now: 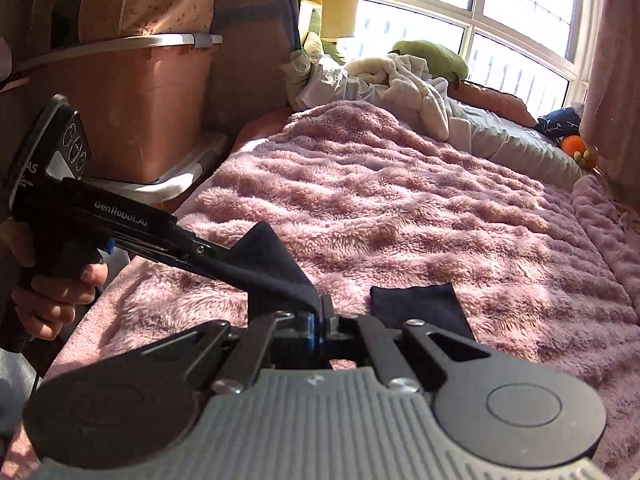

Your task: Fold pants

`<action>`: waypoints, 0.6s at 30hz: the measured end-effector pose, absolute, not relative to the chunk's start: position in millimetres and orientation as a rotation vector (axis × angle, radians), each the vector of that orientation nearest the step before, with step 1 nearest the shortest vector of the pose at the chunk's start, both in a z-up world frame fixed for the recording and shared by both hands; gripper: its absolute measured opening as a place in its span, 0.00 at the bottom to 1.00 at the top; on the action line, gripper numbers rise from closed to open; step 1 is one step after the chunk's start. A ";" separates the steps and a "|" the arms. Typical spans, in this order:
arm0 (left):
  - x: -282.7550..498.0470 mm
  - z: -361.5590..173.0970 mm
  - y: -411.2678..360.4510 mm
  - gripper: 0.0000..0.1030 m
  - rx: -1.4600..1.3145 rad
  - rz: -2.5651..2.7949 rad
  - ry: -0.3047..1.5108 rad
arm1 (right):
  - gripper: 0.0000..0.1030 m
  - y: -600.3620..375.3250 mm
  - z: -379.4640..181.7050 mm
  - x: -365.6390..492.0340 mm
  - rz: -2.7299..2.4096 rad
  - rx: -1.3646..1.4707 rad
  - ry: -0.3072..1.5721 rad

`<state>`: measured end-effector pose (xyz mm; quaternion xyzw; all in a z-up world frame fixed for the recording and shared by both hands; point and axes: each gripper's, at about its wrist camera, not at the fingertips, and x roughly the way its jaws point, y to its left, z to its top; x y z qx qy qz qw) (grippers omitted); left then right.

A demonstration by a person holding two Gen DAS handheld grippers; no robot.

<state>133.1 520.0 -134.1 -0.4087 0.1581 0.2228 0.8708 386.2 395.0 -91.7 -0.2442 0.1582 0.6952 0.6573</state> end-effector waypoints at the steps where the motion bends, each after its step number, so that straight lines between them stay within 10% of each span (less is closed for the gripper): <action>1: 141.4 -137.2 516.7 0.75 -0.864 0.501 0.346 | 0.00 402.2 -94.3 404.4 1.576 -0.523 0.386; 18: 205.7 -159.2 498.5 0.73 -0.846 0.504 0.483 | 0.08 495.4 -172.3 546.1 1.480 -0.433 0.552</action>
